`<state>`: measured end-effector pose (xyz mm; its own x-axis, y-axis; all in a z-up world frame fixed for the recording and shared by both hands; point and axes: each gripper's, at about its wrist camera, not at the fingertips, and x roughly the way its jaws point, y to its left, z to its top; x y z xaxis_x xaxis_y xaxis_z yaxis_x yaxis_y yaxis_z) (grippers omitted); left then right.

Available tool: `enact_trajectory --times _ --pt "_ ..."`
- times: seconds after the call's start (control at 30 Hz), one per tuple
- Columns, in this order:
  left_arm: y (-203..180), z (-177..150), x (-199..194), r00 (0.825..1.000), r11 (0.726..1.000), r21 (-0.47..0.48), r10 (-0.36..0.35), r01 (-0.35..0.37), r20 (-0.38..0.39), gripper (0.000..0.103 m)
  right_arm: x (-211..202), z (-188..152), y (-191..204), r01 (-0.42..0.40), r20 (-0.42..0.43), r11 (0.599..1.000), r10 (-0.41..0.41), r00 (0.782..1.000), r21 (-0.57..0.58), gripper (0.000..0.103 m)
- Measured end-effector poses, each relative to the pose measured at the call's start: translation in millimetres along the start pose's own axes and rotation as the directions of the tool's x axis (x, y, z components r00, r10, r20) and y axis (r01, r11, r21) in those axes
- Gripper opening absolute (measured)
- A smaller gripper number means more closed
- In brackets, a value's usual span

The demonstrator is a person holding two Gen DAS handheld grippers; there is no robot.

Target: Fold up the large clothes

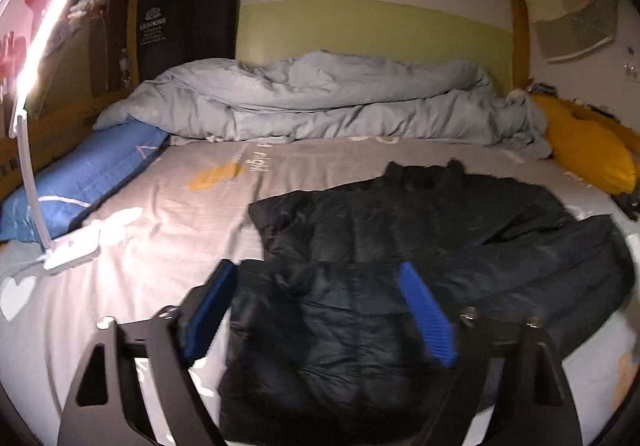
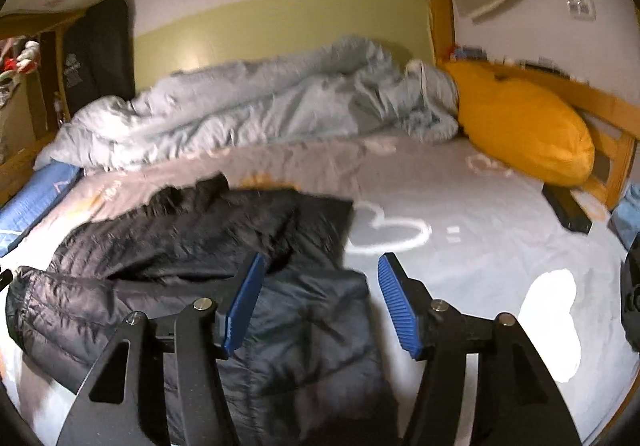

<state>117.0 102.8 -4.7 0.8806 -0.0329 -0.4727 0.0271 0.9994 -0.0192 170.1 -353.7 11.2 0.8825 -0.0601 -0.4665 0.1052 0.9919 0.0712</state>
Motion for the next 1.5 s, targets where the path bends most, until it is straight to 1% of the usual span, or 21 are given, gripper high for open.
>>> enact_trajectory --times 0.03,0.1,0.2,0.3,0.37,0.43,0.5,0.57,0.6,0.67,0.73,0.83,0.93,0.97,1.1,1.17,1.4,1.5 --pt "-3 0 -5 1.000 1.000 -0.002 -0.019 0.019 0.011 0.086 -3 0 5 -0.005 0.017 1.000 0.005 1.000 -0.007 0.058" --pt "-12 2 -13 0.999 1.000 0.017 -0.014 0.014 0.035 0.086 -9 0 16 -0.026 0.037 0.999 0.026 0.999 -0.022 0.058" --pt "-21 3 -20 0.998 0.999 0.043 -0.012 0.010 0.056 0.086 -17 -3 28 -0.057 0.049 0.997 0.059 0.997 -0.042 0.064" --pt "-27 1 -25 0.998 0.999 0.038 -0.035 0.033 0.057 0.086 -25 -11 38 -0.086 0.052 0.995 0.089 0.995 -0.051 0.067" --pt "-30 0 -25 0.998 0.999 0.037 -0.041 0.039 0.054 0.086 -27 -16 44 -0.096 0.047 0.994 0.099 0.994 -0.060 0.074" --pt "-33 -1 -25 0.997 0.997 0.042 -0.061 0.059 0.038 0.087 -30 -21 52 -0.107 0.046 0.992 0.110 0.993 -0.069 0.075" --pt "-37 -3 -27 0.997 0.997 0.040 -0.075 0.073 0.036 0.087 -35 -26 58 -0.109 0.052 0.991 0.112 0.992 -0.072 0.078" --pt "-42 -5 -29 0.996 0.995 0.044 -0.086 0.084 0.036 0.087 -38 -30 63 -0.115 0.055 0.991 0.119 0.991 -0.070 0.089" --pt "-45 -6 -30 0.995 0.995 0.048 -0.089 0.087 0.036 0.087 -40 -32 65 -0.122 0.054 0.990 0.127 0.990 -0.072 0.090" --pt "-49 -9 -31 0.995 0.994 0.051 -0.094 0.092 0.035 0.088 -41 -36 71 -0.128 0.049 0.988 0.133 0.990 -0.086 0.097" --pt "-53 -12 -31 0.995 0.994 0.055 -0.099 0.097 0.031 0.088 -41 -40 77 -0.115 0.038 0.988 0.120 0.992 -0.098 0.101" --pt "-62 -18 -28 0.994 0.992 0.069 -0.106 0.104 0.018 0.090 -40 -44 81 -0.139 0.008 0.986 0.140 0.990 -0.093 0.101" --pt "-71 -24 -25 0.994 0.991 0.086 -0.108 0.106 0.010 0.098 -40 -47 84 -0.146 -0.004 0.984 0.146 0.989 -0.097 0.102" --pt "-72 -25 -24 0.994 0.990 0.090 -0.110 0.109 0.010 0.103 -40 -47 85 -0.142 -0.005 0.985 0.143 0.990 -0.101 0.102" --pt "-78 -29 -23 0.994 0.989 0.101 -0.113 0.110 0.015 0.103 -37 -50 86 -0.129 -0.025 0.985 0.127 0.992 -0.115 0.102" --pt "-80 -31 -22 0.994 0.989 0.103 -0.107 0.106 0.011 0.103 -37 -51 85 -0.137 -0.031 0.984 0.135 0.990 -0.112 0.102" --pt "-86 -39 -17 0.994 0.986 0.130 -0.105 0.108 -0.024 0.103 -36 -52 87 -0.141 -0.032 0.983 0.139 0.990 -0.118 0.102" --pt "-86 -45 -16 0.995 0.989 0.114 -0.091 0.095 -0.042 0.103 -34 -54 90 -0.153 -0.053 0.979 0.147 0.988 -0.133 0.102"
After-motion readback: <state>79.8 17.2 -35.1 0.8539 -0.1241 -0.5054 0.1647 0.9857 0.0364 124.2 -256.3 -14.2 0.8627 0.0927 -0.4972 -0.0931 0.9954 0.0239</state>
